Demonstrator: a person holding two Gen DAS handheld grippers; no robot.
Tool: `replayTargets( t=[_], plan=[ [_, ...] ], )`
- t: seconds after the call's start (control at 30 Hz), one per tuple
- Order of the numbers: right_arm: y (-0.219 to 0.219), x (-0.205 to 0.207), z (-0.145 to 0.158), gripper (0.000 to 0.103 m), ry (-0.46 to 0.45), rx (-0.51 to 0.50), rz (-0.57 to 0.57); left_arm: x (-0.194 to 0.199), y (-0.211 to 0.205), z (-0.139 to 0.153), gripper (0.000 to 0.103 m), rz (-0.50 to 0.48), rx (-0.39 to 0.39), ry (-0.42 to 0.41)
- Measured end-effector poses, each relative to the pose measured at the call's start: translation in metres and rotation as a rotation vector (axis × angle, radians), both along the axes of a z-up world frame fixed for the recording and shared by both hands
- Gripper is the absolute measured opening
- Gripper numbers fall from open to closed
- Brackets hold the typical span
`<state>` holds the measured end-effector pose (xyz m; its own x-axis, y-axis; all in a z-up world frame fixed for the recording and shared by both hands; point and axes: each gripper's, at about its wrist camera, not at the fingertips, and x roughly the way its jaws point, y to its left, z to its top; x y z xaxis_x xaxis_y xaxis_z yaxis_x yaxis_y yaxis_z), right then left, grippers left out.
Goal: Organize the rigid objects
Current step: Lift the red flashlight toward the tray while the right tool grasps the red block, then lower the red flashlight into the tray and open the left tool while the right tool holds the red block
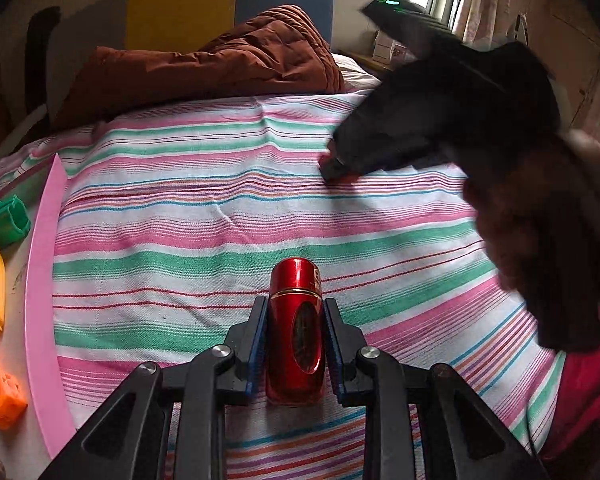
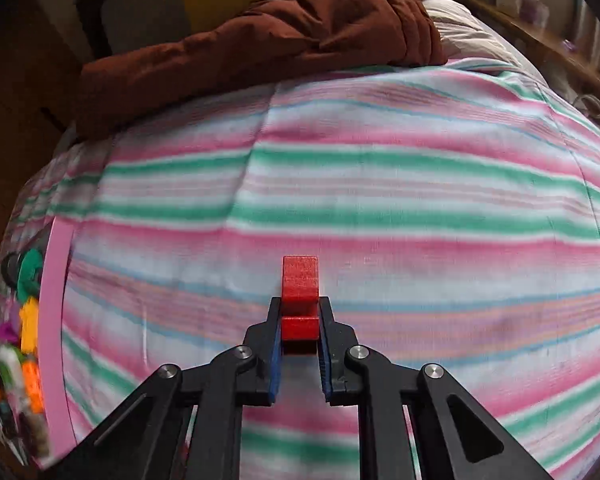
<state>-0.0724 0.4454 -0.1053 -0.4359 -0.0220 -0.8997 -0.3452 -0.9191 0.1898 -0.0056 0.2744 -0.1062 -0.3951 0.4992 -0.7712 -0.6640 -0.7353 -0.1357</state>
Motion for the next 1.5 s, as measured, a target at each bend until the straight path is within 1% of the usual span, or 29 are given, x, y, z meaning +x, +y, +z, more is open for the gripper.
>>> replayTargets(
  t=[0.13, 0.2, 0.23, 0.33, 0.4, 0.53, 0.67, 0.8, 0.87, 1.1, 1.27, 1.5],
  plan=[
    [-0.011, 0.052, -0.001, 0.015, 0.009, -0.015, 0.051, 0.000, 0.000, 0.000, 0.026, 0.002, -0.003, 0.007],
    [-0.011, 0.082, -0.002, 0.015, 0.024, -0.079, 0.048, 0.002, 0.002, 0.000, 0.026, 0.007, -0.006, 0.014],
    [-0.011, 0.094, -0.003, 0.015, 0.036, -0.095, 0.042, 0.003, 0.002, 0.000, 0.026, 0.009, -0.008, 0.017],
    [-0.012, 0.113, -0.005, 0.015, 0.063, -0.105, 0.036, 0.000, 0.003, 0.000, 0.026, 0.013, -0.010, 0.021],
    [-0.015, 0.110, -0.005, 0.015, 0.059, -0.077, 0.047, 0.001, 0.004, 0.000, 0.026, 0.015, -0.013, 0.025],
    [-0.022, 0.107, -0.006, 0.016, 0.085, -0.030, 0.047, 0.004, 0.005, 0.001, 0.026, 0.020, -0.019, 0.031],
    [-0.022, 0.103, -0.006, 0.015, 0.114, 0.011, 0.068, 0.005, 0.004, 0.006, 0.026, 0.037, -0.029, 0.014],
    [-0.026, 0.099, -0.008, 0.015, 0.130, 0.030, 0.073, 0.010, -0.008, 0.018, 0.026, 0.060, -0.018, 0.002],
    [-0.028, 0.096, -0.009, 0.015, 0.134, 0.044, 0.079, 0.012, -0.017, 0.030, 0.026, 0.078, -0.005, 0.006],
    [-0.033, 0.095, -0.010, 0.015, 0.145, 0.075, 0.081, 0.018, -0.046, 0.066, 0.026, 0.126, 0.007, 0.070],
    [-0.035, 0.095, -0.011, 0.016, 0.152, 0.093, 0.087, 0.017, -0.068, 0.076, 0.026, 0.168, 0.014, 0.077],
    [-0.038, 0.096, -0.011, 0.016, 0.155, 0.121, 0.094, 0.019, -0.093, 0.081, 0.026, 0.206, 0.012, 0.095]
  ],
)
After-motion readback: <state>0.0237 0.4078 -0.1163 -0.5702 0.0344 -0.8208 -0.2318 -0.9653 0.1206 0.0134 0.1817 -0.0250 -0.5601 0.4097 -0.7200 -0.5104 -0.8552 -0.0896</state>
